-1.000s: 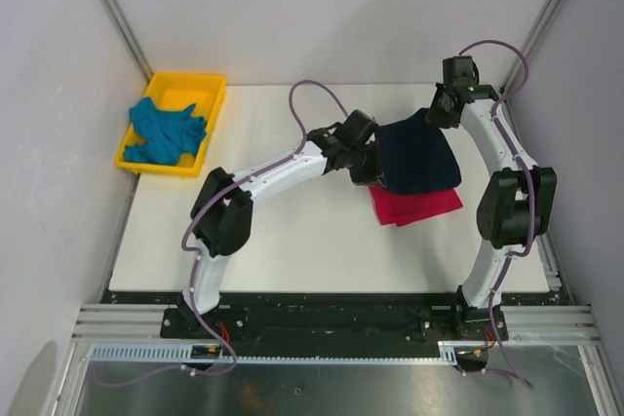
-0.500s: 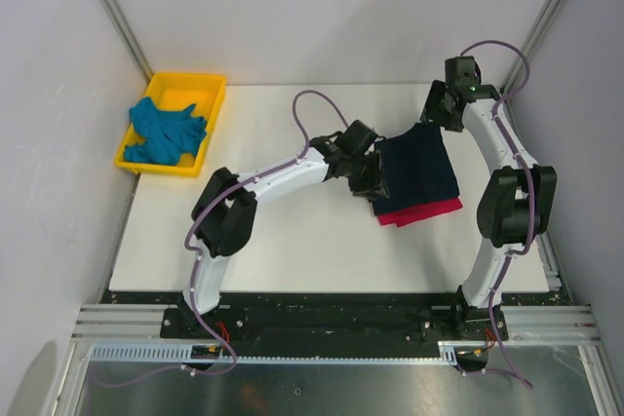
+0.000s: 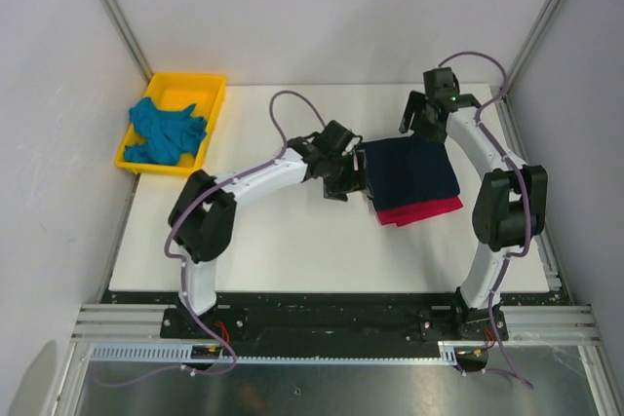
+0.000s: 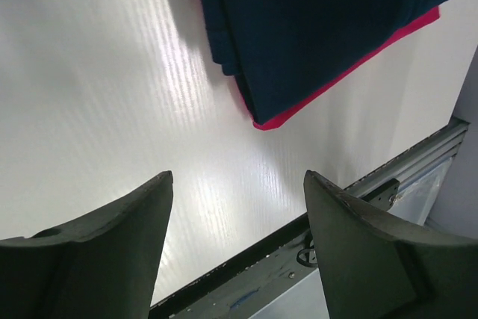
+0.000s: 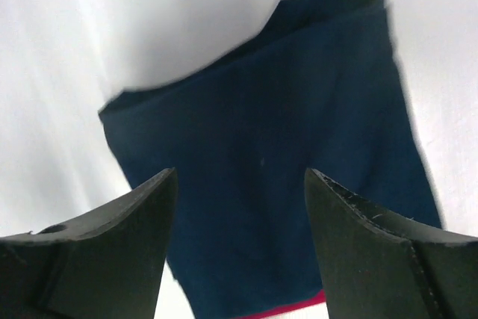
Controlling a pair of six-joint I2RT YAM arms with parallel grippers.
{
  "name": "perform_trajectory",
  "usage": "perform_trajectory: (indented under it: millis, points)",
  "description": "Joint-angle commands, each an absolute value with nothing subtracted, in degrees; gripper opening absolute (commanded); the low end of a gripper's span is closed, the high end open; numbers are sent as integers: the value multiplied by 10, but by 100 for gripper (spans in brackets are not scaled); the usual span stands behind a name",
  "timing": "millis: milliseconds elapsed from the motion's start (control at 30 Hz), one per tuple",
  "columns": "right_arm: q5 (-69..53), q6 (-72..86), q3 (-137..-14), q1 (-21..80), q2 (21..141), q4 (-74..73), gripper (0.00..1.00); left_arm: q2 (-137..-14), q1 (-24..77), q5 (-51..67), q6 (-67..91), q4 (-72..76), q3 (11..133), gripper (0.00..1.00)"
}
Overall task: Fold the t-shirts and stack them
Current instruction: Put the neatly folded tshirt into the corner of the board with both arms
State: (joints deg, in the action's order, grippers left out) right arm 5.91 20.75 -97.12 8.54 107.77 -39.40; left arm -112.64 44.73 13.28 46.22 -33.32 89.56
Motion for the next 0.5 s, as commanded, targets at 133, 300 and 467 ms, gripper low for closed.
perform_trajectory:
  millis: [133,300,467]
  points:
    - [-34,268,-868,133,1050,-251,72,-991,388,76,429,-320,798,75]
    - [32,246,-885,180,1076,-206,74,-936,355,54,418,-319,725,75]
    - [22,270,-918,192,1130,-207,73,-912,331,60,412,-313,683,75]
